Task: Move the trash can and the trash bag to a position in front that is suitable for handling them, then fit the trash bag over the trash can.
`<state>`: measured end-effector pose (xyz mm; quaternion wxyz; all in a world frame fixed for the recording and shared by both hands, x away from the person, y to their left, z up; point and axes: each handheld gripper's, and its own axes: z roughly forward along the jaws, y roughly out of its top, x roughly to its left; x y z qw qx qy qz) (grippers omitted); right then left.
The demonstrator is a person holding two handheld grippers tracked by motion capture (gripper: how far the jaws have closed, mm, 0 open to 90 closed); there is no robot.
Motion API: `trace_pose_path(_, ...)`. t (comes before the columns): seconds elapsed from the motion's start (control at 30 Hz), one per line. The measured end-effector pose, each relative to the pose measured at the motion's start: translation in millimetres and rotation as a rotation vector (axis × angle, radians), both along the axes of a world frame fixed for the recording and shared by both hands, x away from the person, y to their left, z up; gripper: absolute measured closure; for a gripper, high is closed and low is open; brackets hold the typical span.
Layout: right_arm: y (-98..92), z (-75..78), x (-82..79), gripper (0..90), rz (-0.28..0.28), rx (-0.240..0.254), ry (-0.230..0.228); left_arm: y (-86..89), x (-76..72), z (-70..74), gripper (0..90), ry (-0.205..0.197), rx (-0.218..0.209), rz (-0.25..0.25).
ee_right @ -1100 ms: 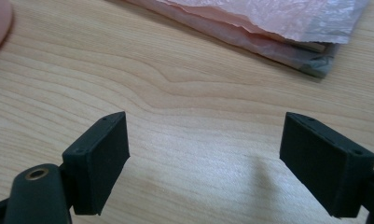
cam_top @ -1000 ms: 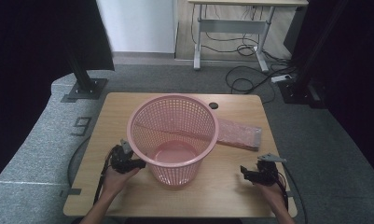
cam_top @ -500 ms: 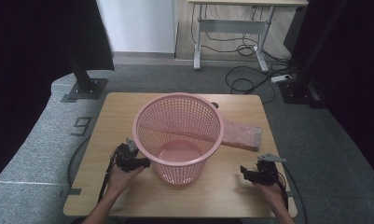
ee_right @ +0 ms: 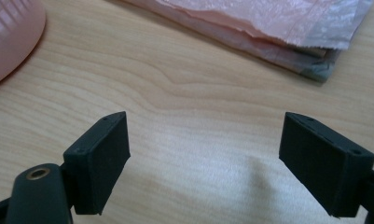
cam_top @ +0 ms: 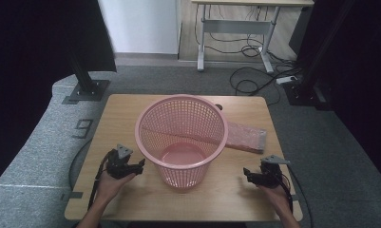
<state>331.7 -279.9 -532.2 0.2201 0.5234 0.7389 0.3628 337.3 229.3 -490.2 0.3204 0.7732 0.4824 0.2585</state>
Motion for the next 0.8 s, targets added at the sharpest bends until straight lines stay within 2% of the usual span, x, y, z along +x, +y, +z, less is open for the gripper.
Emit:
trace_pose_path(0.07, 3.6, 0.2, 3.5, 14.2, 0.007, -0.001, -0.006, 4.7, 0.2, 1.9, 18.0, 0.003, -0.007, 0.01)
trace_pose_path(0.2, 13.3, 1.9, 15.1, 12.9, 0.031, -0.057, -0.027, 7.4, 1.0, 1.6, 18.1, 0.003, -0.005, 0.015)
trace_pose_path(0.23, 13.3, 1.9, 15.1, 12.9, 0.031, -0.057, -0.027, 7.4, 1.0, 1.6, 18.1, 0.003, -0.005, 0.015)
trace_pose_path(0.27, 16.9, 3.3, 26.6, 12.8, 0.04, -0.062, -0.041, 7.4, 0.7, 1.4, 18.1, 0.006, -0.002, 0.015)
trace_pose_path(0.3, 16.9, 3.3, 26.6, 12.8, 0.04, -0.062, -0.041, 7.4, 0.7, 1.4, 18.1, 0.006, -0.002, 0.015)
trace_pose_path(0.33, 19.9, 3.7, 41.2, 12.8, 0.049, -0.055, -0.04, 7.6, 0.9, 1.4, 18.1, 0.007, -0.002, 0.014)
trace_pose_path(0.4, 22.9, 2.8, 57.0, 12.7, 0.055, -0.043, -0.034, 8.0, 1.6, 1.0, 18.1, 0.007, -0.002, 0.017)
trace_pose_path(0.43, 22.9, 2.8, 57.0, 12.7, 0.055, -0.043, -0.034, 8.0, 1.6, 1.0, 18.1, 0.007, -0.002, 0.017)
trace_pose_path(0.5, 29.4, -0.3, 79.3, 12.6, 0.058, -0.066, -0.026, 8.5, 2.3, 0.9, 18.1, 0.011, -0.003, 0.022)
trace_pose_path(0.53, 35.3, -3.3, 96.4, 12.3, 0.067, -0.077, -0.007, 8.7, 2.5, 0.7, 18.1, 0.014, -0.001, 0.022)
trace_pose_path(0.57, 38.9, -4.8, 104.7, 12.3, 0.067, -0.09, 0.003, 8.7, 2.5, 0.7, 18.1, 0.014, -0.001, 0.022)
trace_pose_path(0.67, 47.7, -9.7, 121.4, 12.5, 0.083, -0.119, 0.018, 7.3, 2.3, -1.9, 18.1, 0.009, 0.024, 0.019)
trace_pose_path(0.77, 51.4, -16.0, 128.7, 15.4, 0.093, -0.117, 0.02, 7.5, 2.5, -2.7, 18.1, 0.013, 0.041, 0.015)
trace_pose_path(0.8, 49.4, -18.9, 131.3, 24.1, 0.081, -0.084, 0.017, 8.6, 2.8, -3.8, 18.1, 0.013, 0.038, 0.023)
